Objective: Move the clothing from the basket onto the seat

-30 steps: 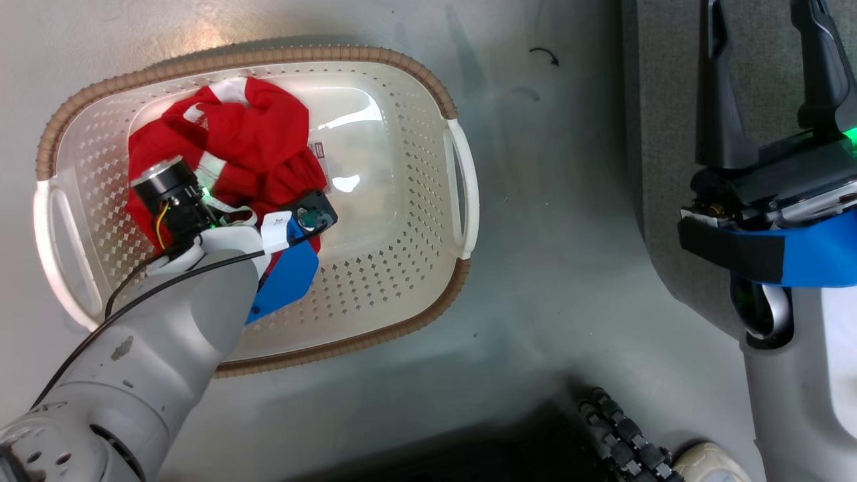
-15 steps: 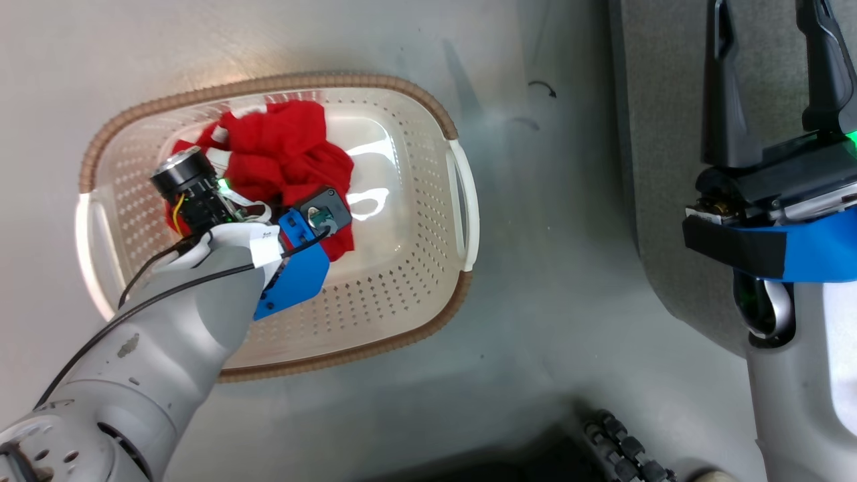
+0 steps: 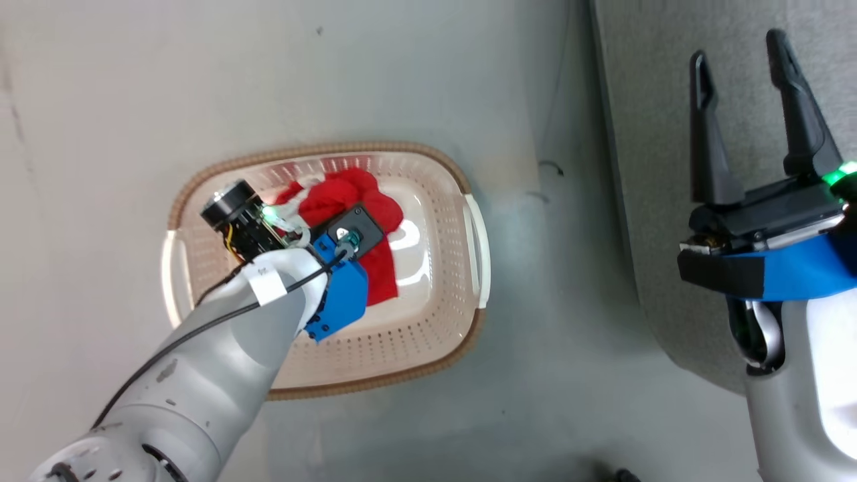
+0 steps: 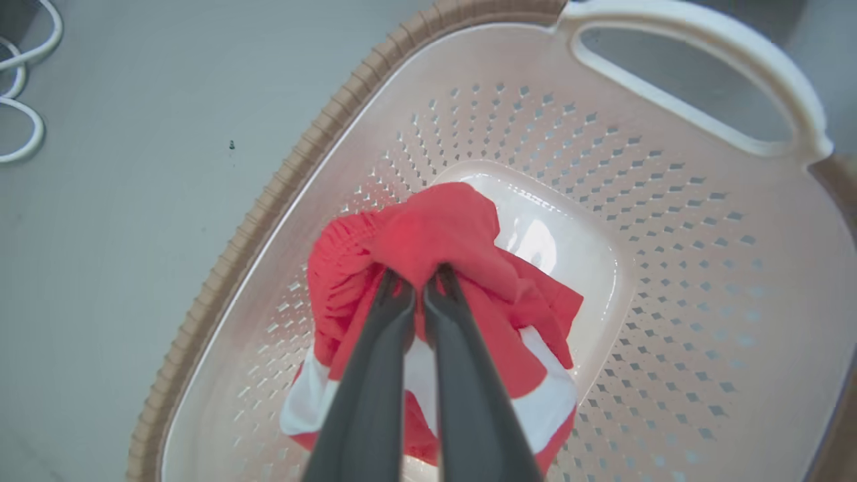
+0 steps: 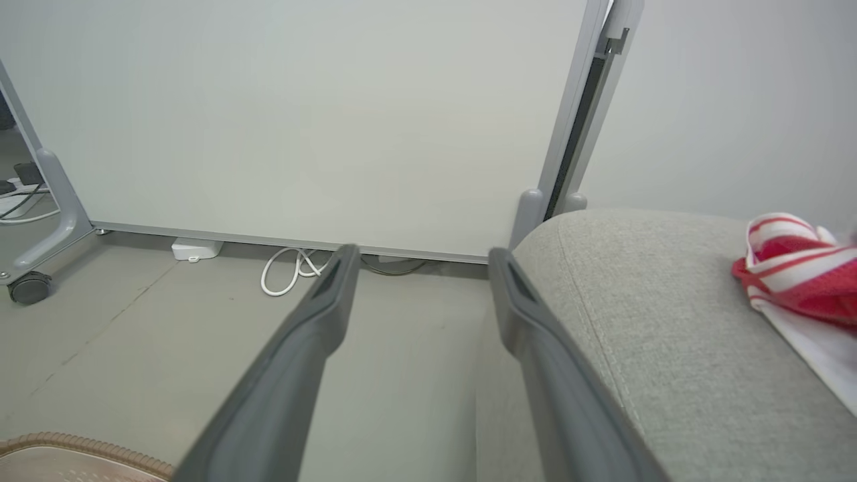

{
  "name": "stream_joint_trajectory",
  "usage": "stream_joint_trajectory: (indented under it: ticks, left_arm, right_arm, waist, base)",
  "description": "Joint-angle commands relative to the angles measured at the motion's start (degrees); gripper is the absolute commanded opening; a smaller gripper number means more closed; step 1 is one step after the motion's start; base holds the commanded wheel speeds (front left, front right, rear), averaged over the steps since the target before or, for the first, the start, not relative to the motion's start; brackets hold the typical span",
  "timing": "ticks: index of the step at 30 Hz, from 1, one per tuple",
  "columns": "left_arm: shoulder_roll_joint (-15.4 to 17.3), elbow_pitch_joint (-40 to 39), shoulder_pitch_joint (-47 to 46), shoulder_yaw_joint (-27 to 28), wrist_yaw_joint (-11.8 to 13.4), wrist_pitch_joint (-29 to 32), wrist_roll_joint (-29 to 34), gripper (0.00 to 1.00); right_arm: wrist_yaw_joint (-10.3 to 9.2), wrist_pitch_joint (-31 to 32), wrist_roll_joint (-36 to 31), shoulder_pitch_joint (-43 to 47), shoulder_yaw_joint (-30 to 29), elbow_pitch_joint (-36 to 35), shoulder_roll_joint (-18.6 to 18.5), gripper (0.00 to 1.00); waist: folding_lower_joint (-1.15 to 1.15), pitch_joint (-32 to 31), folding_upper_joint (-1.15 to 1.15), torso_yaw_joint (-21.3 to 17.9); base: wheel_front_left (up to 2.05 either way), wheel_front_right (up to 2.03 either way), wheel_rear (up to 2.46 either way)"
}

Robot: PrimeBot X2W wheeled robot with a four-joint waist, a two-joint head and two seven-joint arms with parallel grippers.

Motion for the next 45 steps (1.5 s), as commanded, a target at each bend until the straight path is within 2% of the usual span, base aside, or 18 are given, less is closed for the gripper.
stream_joint_trajectory:
  ticks: [1, 8, 16, 22, 37, 45]
  left_arm:
    - [-0.2, 0.1, 0.5, 0.3, 0.1, -0.8, -0.4, 0.0]
    - [-1.5, -0.6, 4.2, 2.0, 0.6, -4.7, -3.2, 0.0]
    - [-1.8, -3.1, 8.6, 5.1, 1.0, -6.1, -6.6, 0.0]
    - [0.0, -10.1, 11.9, 9.1, 2.1, -6.1, -7.9, 0.0]
    - [2.5, -26.5, 16.6, 22.0, 3.6, -6.1, -6.9, 0.0]
    - [2.0, -34.2, 18.0, 26.5, 2.4, -6.1, -4.8, 0.0]
  right_arm:
    - [0.01, 0.0, -0.4, 0.9, -0.1, 0.2, -0.3, 1.0]
    - [0.01, 0.0, -0.8, 5.0, -0.9, 2.6, -0.7, 1.0]
    - [0.01, 0.0, -1.3, 10.3, -1.9, 5.0, -0.7, 1.0]
    - [0.01, 0.0, -1.6, 13.8, -2.1, 6.5, -0.2, 1.0]
    - [0.01, 0.0, -1.9, 19.7, -2.7, 7.6, 1.1, 1.0]
    - [0.01, 0.0, -1.9, 20.8, -2.1, 8.0, 1.8, 1.0]
  waist:
    - [0.0, -3.5, 0.0, 1.2]
    - [0.0, -12.2, 0.0, 3.1]
    - [0.0, -22.0, 0.0, 5.0]
    - [0.0, -28.1, 0.0, 5.8]
    - [0.0, -36.5, 0.0, 6.9]
    - [0.0, -39.1, 0.0, 7.0]
  base:
    - [0.0, 0.0, 0.0]
    - [0.0, 0.0, 0.0]
    - [0.0, 0.0, 0.0]
    - [0.0, 0.0, 0.0]
    - [0.0, 0.0, 0.0]
    - [0.0, 0.0, 0.0]
